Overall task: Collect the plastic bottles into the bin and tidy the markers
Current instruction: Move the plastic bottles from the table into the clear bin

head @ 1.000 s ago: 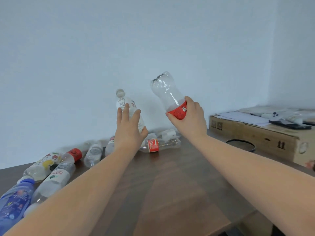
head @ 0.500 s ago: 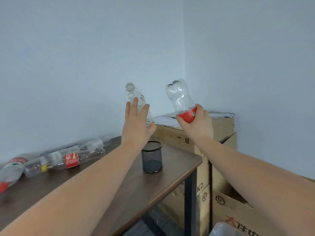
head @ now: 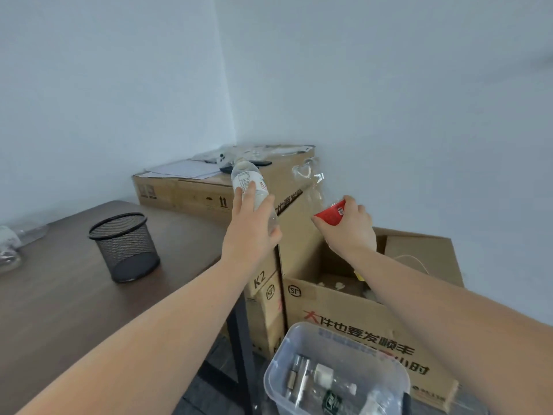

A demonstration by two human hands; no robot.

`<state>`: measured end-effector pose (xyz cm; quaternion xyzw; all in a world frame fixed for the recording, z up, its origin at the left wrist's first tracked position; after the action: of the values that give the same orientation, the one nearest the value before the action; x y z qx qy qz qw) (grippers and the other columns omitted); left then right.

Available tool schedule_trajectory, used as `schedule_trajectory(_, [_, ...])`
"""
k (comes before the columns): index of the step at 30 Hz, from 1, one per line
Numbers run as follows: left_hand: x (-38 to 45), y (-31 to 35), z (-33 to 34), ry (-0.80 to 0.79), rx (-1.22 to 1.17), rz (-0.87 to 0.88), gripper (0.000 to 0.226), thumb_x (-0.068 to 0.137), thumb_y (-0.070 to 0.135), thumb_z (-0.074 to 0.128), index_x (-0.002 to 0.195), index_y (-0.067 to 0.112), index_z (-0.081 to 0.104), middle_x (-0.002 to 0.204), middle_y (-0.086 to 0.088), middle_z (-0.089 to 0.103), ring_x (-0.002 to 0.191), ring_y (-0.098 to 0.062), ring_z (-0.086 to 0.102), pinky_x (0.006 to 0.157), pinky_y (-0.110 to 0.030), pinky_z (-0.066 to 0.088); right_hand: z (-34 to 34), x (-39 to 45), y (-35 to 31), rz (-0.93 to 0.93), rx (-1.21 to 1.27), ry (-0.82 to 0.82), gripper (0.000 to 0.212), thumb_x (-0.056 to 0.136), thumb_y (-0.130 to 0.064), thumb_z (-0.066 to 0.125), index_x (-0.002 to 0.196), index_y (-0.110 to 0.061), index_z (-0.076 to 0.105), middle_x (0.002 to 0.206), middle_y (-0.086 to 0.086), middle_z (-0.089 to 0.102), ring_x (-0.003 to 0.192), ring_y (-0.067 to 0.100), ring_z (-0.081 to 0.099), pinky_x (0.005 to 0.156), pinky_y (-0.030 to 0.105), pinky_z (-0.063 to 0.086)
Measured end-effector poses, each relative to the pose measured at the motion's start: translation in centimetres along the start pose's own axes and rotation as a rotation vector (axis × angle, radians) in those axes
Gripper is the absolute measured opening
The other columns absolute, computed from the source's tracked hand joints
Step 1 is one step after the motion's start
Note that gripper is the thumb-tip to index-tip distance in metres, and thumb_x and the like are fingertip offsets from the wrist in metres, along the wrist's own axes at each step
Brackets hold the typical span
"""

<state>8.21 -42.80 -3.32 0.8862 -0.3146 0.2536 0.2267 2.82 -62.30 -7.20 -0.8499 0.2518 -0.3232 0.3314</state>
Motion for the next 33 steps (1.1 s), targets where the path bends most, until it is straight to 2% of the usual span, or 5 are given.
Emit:
schedule_trajectory(13, [-3.9,1.9,15.4,-0.311,-0.002,-0.012,0.060,0.092,0.029,0.058,0.146,0.020,0.034,0.158,-0.008,0.010,0.147,-0.029,-0.001,0.113,-0.043,0.027,3.0,-1.2,15.9,0.247,-0.153,-0.119,0.082,0.077,-0.058,0.068,0.140,-0.020,0.031,0.130,0.008,0.046,0.123,0.028,0.041,0.094,0.048,0.047])
schedule_trajectory(16, [-5.6,1.5,18.5,-0.374,0.002,-0.037,0.056,0.091,0.027,0.057,0.144,0.020,0.037,0.157,-0.009,0.014,0.147,-0.029,0.001,0.109,-0.042,0.032,4.5,-1.8,18.6,0.292,-0.168,-0.156,0.083,0.076,-0.057,0.068,0.140,-0.021,0.029,0.132,0.008,0.045,0.125,0.027,0.039,0.094,0.048,0.047])
schedule_trajectory(20, [-7.5,1.1,22.2,-0.469,0.012,-0.057,0.055,0.090,0.030,0.059,0.141,0.022,0.040,0.156,-0.009,0.019,0.146,-0.030,0.005,0.110,-0.043,0.034,6.3,-2.2,21.2,0.311,-0.180,-0.183,0.082,0.076,-0.058,0.068,0.139,-0.022,0.030,0.132,0.007,0.045,0.124,0.026,0.040,0.094,0.046,0.047])
schedule_trajectory(25, [-10.6,0.7,26.7,-0.649,0.010,-0.048,0.056,0.091,0.034,0.058,0.141,0.028,0.035,0.159,-0.005,0.009,0.147,-0.028,-0.001,0.113,-0.046,0.031,8.9,-2.7,23.5,0.314,-0.176,-0.231,0.081,0.075,-0.060,0.067,0.138,-0.024,0.032,0.127,0.004,0.047,0.119,0.023,0.043,0.093,0.046,0.050])
schedule_trajectory(33, [-13.7,0.1,30.8,-0.726,0.048,-0.016,0.063,0.095,0.036,0.053,0.150,0.024,0.024,0.160,-0.010,0.004,0.147,-0.032,-0.003,0.113,-0.041,0.030,12.6,-3.9,25.2,0.316,-0.171,-0.297,0.084,0.073,-0.063,0.067,0.139,-0.027,0.030,0.126,0.002,0.046,0.120,0.023,0.043,0.093,0.049,0.050])
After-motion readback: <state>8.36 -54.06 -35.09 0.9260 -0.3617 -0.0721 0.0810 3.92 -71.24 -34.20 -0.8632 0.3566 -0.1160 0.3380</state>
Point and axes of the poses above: each hand's wrist, its own x-axis towards the middle knuckle, its own z-axis out of the palm, y = z × x, the point moved 6 cm from there along x, towards the middle knuckle
